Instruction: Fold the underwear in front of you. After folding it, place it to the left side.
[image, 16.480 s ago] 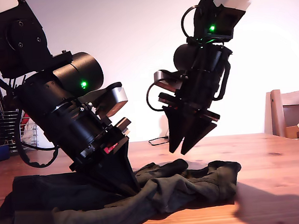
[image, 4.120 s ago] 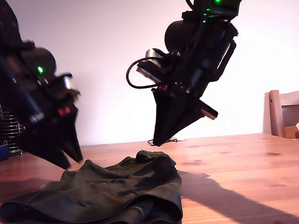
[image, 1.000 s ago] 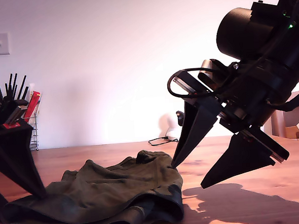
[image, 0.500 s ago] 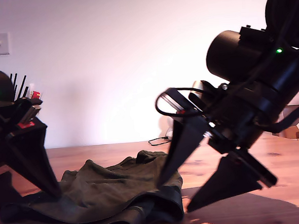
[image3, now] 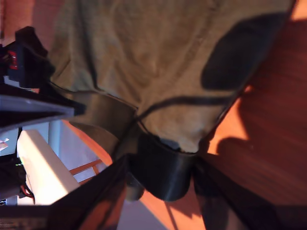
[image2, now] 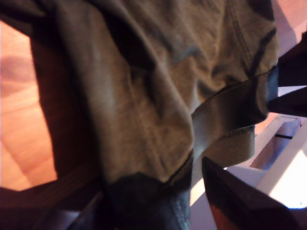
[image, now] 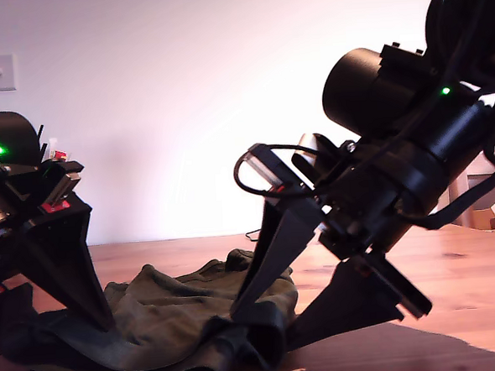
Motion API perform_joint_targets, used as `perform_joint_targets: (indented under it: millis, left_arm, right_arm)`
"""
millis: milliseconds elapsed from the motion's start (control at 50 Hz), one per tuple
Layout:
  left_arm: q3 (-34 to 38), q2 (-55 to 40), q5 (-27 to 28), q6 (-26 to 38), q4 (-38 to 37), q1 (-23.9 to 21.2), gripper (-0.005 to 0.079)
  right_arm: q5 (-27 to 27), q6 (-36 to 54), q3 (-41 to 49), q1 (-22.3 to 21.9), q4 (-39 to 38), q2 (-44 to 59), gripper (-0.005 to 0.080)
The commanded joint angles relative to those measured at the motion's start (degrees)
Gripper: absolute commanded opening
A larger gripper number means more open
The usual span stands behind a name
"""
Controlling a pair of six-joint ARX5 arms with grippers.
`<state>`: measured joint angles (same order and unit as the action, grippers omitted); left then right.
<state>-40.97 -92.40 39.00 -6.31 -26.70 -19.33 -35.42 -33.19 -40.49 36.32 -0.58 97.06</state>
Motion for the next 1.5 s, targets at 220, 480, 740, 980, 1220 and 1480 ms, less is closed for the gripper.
perform_joint_targets:
  millis: [220, 480, 740, 980, 1220, 1480]
  left_arm:
    - [0.9, -1.77, -3.06, -0.35, -0.81, -2.38, 0.0321]
    - [0.9, -1.77, -3.67, 1.53, -0.59, -2.86, -0.0019]
    - [0.9, -1.77, 0.96, 2.32, -5.2, -2.86, -0.0019]
    - [0.9, -1.73, 4.42, 2.29, -8.87, -2.97, -0.0019]
    - [0.9, -1.66, 9.7, 3.93, -15.37, -3.63, -0.0019]
    - [0.9, -1.05, 17.84, 6.88, -20.7, -4.46, -0.0019]
  right_arm:
    - [-1.9, -0.72, 0.2, 1.22, -1.64, 3.91, 0.0257]
    - [-2.12, -1.6, 0.13, 1.36, -2.95, 3.91, 0.0008]
    - [-6.71, -2.93, -0.13, 1.42, -2.32, 3.21, -0.0008]
    - [-8.41, -2.34, -0.13, 1.55, 4.09, 0.17, -0.0012]
    - [-12.74, -2.36, -0.13, 2.1, 9.88, -3.54, -0.0012]
    - [-13.84, -2.86, -0.13, 2.34, 17.27, -8.13, -0.0012]
